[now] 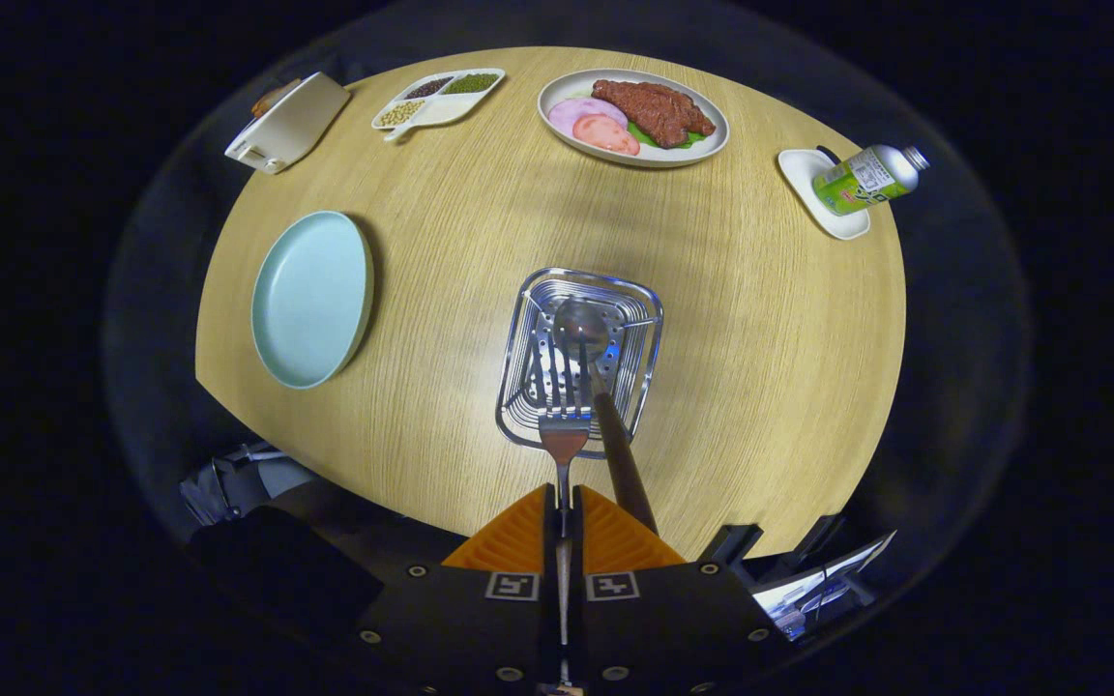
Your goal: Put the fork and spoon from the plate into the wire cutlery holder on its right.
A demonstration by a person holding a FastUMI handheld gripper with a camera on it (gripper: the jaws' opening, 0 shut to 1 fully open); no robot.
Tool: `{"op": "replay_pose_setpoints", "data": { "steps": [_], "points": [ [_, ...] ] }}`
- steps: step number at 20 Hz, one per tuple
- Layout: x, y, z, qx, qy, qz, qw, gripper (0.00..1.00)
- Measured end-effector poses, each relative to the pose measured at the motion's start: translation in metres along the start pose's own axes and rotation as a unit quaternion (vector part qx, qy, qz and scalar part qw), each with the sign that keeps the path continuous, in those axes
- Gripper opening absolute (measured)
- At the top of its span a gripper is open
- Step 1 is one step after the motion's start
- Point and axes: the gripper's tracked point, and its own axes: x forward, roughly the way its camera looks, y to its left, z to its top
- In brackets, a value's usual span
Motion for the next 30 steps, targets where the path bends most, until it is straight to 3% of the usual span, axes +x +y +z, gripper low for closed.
{"op": "replay_pose_setpoints", "data": {
  "steps": [7, 10, 12, 15, 16, 17, 19, 23, 30],
  "points": [
    [-0.003, -0.003, 0.02, 0.066, -0.017, 0.028, 0.997, 0.09],
    [-0.024, -0.005, 0.043, 0.102, -0.084, 0.054, 0.99, 0.13],
    [-0.049, 0.009, 0.059, 0.133, -0.144, 0.098, 0.976, 0.21],
    [-0.1, 0.02, 0.081, 0.146, -0.262, 0.147, 0.943, 0.35],
    [-0.117, 0.017, 0.088, 0.145, -0.302, 0.144, 0.931, 0.41],
    [-0.135, 0.014, 0.093, 0.145, -0.343, 0.141, 0.917, 0.53],
    [-0.175, 0.01, 0.105, 0.155, -0.42, 0.138, 0.883, 0.68],
    [-0.241, 0.001, 0.105, 0.183, -0.518, 0.14, 0.824, 0.86],
    [-0.329, -0.022, 0.092, 0.149, -0.676, 0.018, 0.722, 0.96]
  ]
}}
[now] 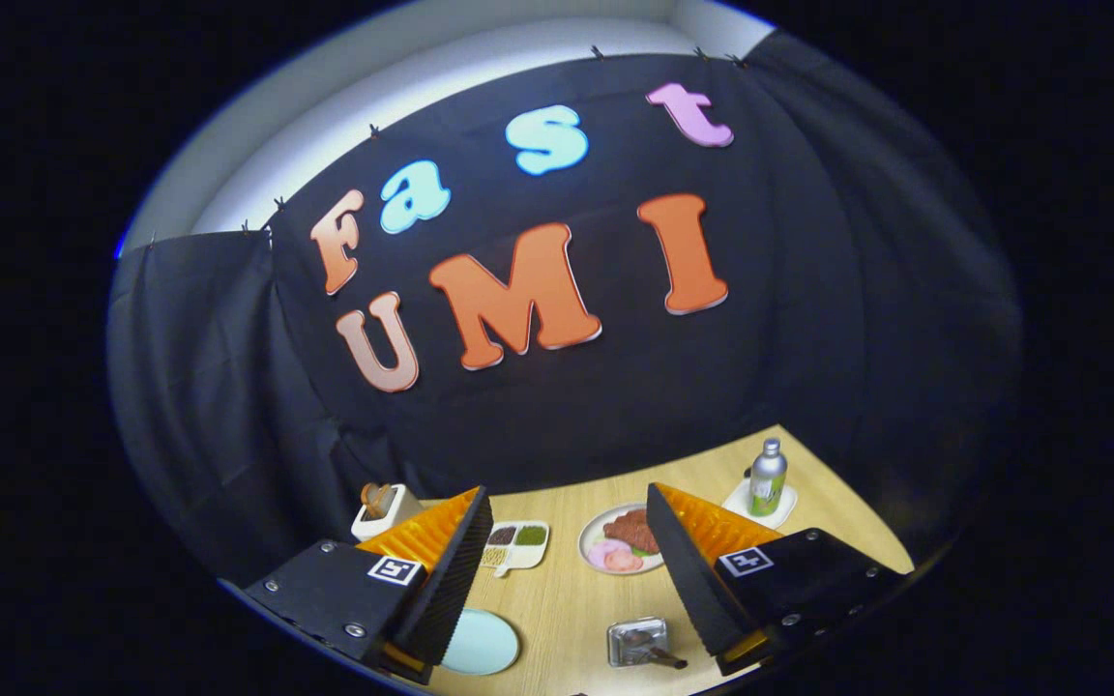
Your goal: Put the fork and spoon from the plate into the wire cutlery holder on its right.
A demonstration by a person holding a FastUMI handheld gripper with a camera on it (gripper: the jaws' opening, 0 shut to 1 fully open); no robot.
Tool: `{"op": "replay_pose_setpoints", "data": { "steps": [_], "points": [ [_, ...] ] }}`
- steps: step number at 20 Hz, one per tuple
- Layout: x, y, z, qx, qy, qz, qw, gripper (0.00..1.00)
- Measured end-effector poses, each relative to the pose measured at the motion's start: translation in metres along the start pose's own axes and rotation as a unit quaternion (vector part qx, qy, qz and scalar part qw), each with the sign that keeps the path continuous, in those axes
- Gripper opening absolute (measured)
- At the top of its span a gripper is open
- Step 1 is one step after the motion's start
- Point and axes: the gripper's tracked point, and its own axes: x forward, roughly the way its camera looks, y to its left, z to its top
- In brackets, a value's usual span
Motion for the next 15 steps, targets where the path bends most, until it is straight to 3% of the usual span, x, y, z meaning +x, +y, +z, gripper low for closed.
{"op": "replay_pose_setpoints", "data": {
  "steps": [6, 15],
  "points": [
    [-0.018, 0.015, 0.027, -0.065, -0.082, -0.014, 0.994, 0.96],
    [-0.025, 0.036, 0.019, -0.075, -0.1, -0.002, 0.992, 0.96]
  ]
}}
